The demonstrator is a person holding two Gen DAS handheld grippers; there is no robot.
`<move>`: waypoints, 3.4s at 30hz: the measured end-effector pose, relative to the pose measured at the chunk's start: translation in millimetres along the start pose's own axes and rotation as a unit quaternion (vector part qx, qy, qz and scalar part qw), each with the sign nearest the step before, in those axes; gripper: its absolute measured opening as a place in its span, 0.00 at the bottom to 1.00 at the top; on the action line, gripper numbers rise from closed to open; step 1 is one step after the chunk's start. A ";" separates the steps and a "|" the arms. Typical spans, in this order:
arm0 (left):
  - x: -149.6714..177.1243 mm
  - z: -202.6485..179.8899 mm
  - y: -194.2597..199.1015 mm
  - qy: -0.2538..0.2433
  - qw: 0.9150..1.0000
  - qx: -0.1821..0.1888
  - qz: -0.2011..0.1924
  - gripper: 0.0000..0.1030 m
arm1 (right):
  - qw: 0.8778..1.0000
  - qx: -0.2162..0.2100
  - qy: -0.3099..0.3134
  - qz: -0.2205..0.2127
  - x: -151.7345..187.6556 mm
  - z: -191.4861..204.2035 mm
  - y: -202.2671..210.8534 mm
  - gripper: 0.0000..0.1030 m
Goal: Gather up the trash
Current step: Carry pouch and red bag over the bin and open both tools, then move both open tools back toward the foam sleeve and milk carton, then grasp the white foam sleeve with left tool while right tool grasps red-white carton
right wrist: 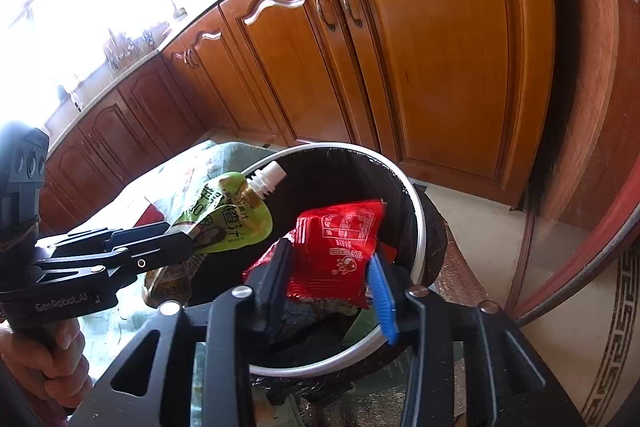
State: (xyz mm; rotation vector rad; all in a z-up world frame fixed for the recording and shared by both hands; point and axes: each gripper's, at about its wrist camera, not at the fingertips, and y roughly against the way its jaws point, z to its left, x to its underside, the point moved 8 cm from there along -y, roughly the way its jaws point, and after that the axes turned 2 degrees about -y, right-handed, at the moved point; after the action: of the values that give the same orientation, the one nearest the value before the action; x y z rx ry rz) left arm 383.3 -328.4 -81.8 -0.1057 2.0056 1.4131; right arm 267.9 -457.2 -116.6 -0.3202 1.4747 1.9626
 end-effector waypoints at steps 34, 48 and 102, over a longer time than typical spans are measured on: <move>129.0 84.6 102.4 0.133 0.989 -0.045 -0.054 0.65 | 0.997 -0.073 0.002 -0.027 43.1 83.0 28.4 0.85; 178.7 132.3 157.1 0.180 0.977 -0.085 -0.078 0.65 | 0.990 -0.124 0.062 0.002 69.9 154.2 16.0 0.85; 160.1 260.6 121.3 0.252 0.954 -0.143 -0.078 0.33 | 0.952 -0.090 0.275 0.102 13.5 271.6 -178.5 0.62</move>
State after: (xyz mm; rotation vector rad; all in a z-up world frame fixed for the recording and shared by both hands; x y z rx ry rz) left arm 331.6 -6.1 -122.5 -0.8077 2.1043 1.6832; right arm 419.9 -174.4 -169.1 -0.8860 1.7181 2.2981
